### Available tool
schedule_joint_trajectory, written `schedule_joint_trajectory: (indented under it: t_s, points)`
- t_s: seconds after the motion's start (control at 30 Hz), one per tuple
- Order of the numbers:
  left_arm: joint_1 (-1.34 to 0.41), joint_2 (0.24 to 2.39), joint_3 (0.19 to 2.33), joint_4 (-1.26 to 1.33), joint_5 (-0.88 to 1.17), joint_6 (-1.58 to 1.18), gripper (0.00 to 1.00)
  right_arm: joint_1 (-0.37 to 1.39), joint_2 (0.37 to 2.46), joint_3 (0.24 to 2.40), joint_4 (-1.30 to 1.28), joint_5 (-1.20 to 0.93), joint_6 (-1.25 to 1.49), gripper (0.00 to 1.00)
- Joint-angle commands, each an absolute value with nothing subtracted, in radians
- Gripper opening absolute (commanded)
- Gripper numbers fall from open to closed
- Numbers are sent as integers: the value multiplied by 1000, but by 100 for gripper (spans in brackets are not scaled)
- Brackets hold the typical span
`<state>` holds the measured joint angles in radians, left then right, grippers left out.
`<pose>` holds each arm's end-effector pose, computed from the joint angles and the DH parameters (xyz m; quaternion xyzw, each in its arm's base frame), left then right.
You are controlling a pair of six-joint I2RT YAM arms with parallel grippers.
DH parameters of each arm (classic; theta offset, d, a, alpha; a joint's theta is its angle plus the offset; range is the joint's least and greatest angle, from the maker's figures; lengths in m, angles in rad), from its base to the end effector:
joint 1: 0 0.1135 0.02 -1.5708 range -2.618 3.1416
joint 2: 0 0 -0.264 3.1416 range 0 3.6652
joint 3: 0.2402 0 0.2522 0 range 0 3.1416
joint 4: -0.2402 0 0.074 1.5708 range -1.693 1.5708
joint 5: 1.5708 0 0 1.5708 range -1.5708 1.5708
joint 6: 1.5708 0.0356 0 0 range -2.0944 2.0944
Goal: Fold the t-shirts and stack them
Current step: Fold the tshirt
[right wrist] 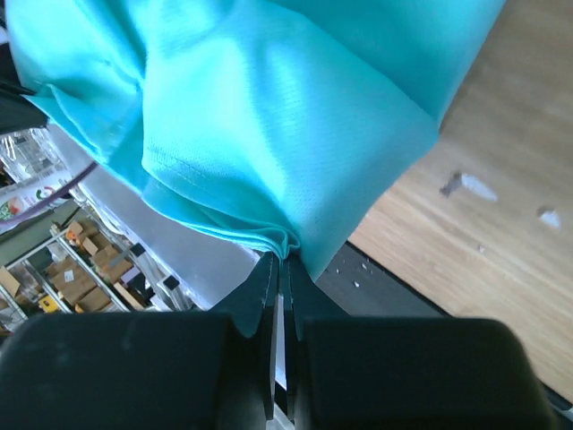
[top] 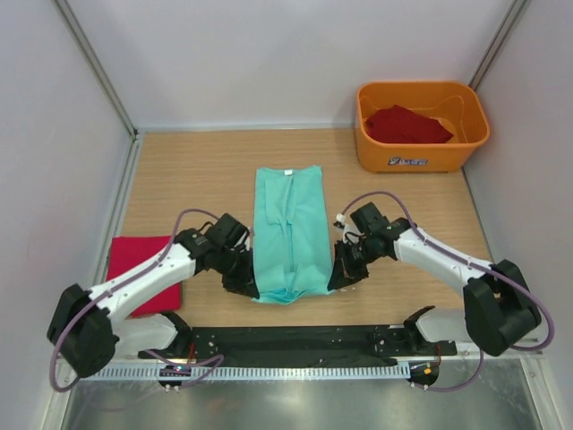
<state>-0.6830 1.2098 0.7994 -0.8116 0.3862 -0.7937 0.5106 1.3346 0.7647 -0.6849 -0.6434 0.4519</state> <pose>0.1559 -0.1441 0.2172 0.0202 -0.9669 0.2544 0.0013 0.1891 0.1304 0.1911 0.0772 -0.9350 -0.3459 0.0122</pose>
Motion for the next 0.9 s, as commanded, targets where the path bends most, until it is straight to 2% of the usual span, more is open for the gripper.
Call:
schedule_joint_trajectory:
  t_s: [0.0, 0.1, 0.2, 0.27, 0.4, 0.47, 0.5, 0.57, 0.6, 0.63, 0.8, 0.87]
  points:
    - [-707, 1083, 736, -821, 373, -913, 4, 544, 1231, 680, -640, -660, 540, 7]
    - [-732, 994, 669, -825, 385, -969, 12, 610, 1149, 606, -620, -661, 603, 10]
    - [-785, 947, 621, -818, 394, -1015, 19, 689, 1091, 537, -578, -664, 679, 20]
    - [-824, 931, 604, -813, 391, -1051, 22, 738, 1078, 494, -552, -670, 721, 22]
    - [-949, 933, 592, -776, 410, -1107, 22, 787, 1063, 471, -558, -673, 756, 22]
    - [-992, 916, 609, -793, 381, -1124, 23, 801, 1039, 479, -590, -693, 761, 26]
    - [-1006, 907, 641, -807, 370, -1132, 27, 802, 1031, 482, -604, -709, 756, 38]
    - [-1006, 897, 685, -830, 313, -1124, 36, 801, 1034, 501, -652, -724, 735, 53]
    - [-1005, 906, 713, -836, 292, -1112, 43, 801, 1040, 520, -679, -707, 695, 99]
    - [-1000, 925, 777, -845, 270, -1067, 48, 799, 1048, 544, -721, -686, 672, 100]
    - [-922, 1188, 972, -940, 102, -904, 45, 730, 1173, 780, -822, -360, 595, 100]
    - [-882, 1256, 1047, -931, 66, -845, 45, 710, 1213, 856, -775, -241, 581, 100]
